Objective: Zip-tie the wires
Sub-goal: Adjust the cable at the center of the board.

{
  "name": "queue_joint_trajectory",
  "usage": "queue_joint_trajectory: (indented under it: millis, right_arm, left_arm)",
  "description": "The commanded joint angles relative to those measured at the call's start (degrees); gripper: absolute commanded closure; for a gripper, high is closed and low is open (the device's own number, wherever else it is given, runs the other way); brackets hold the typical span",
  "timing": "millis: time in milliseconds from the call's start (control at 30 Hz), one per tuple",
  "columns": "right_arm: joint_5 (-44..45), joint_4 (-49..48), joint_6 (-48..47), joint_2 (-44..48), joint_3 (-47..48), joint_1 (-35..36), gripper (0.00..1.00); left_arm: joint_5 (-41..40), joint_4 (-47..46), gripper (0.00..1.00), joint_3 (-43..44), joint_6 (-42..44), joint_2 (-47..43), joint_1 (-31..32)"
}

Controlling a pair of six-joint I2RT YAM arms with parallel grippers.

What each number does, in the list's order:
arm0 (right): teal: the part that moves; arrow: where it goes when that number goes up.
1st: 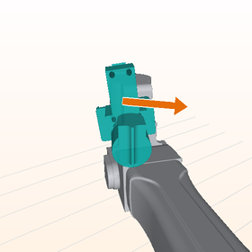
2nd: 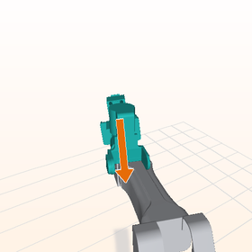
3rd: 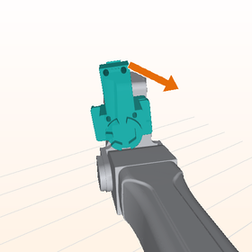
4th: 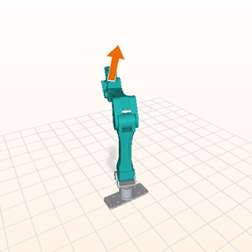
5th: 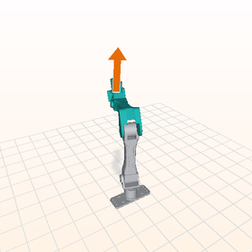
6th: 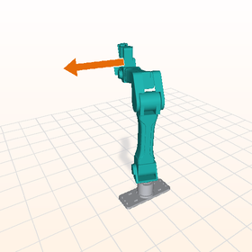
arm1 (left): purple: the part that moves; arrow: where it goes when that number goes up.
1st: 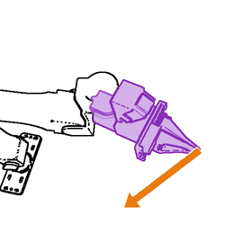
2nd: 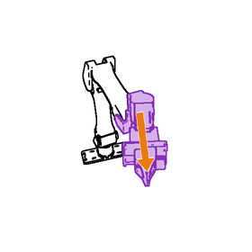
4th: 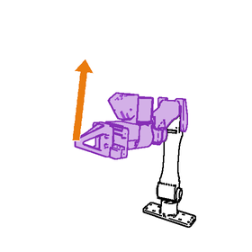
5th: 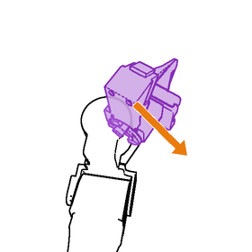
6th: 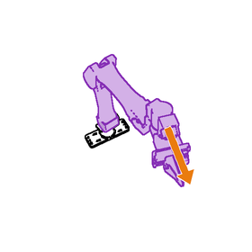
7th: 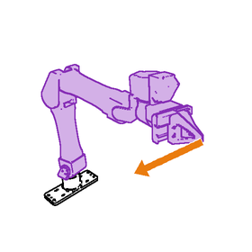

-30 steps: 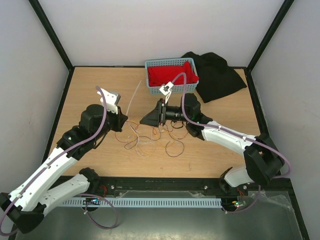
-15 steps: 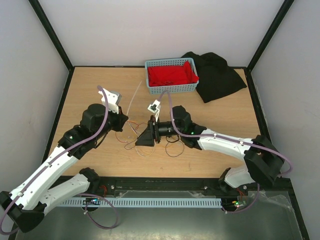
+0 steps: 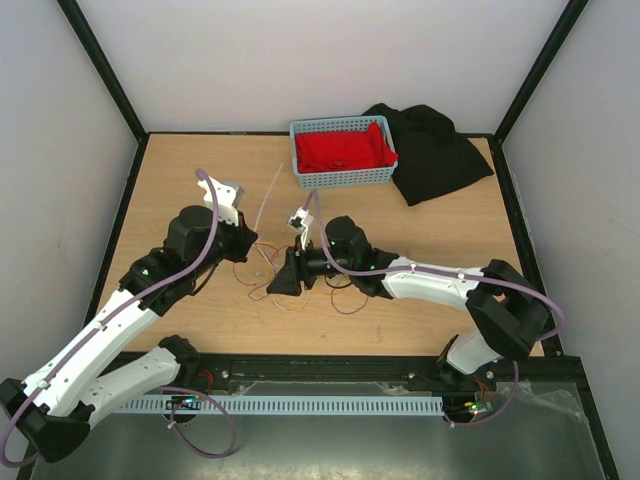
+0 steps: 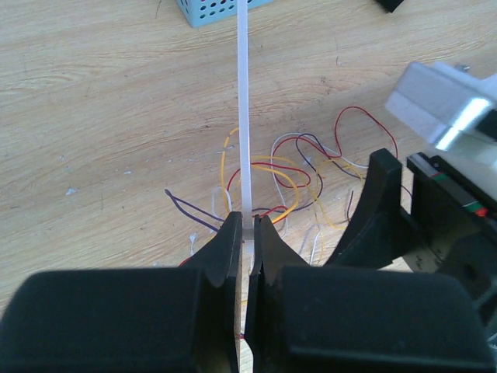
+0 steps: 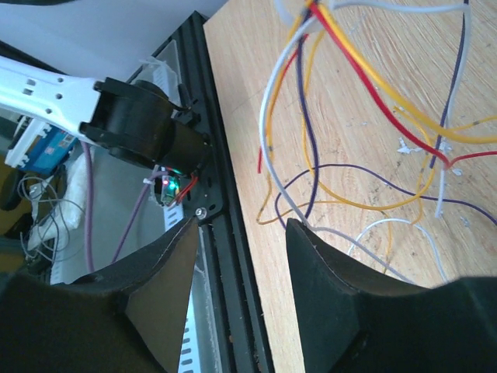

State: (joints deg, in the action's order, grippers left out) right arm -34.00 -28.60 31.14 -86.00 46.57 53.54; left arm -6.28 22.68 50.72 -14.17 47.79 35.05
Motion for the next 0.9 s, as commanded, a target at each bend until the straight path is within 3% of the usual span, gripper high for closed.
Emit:
queue_joint_trajectory:
  millis: [0,600,867]
  right_arm:
    - [1.22,0.4,-2.27,-2.14,2.68,0.46,0.4]
    - [10.16,-4.97,-0.71,-6.73,4.82,2.65,0.41]
    - [8.65,-5.76,-1.39,-6.17,4.46,2.95,0.73]
  left_arm:
    - [-0.55,-0.3,1.0,1.49,-1.01,-0.46,-0.33]
    - [-1.18,-0.03,1.0,1.14,-2.59,-0.24,-0.33]
    - [-2.66,0.72,1.0,1.22,-2.74,0.05,-0.7]
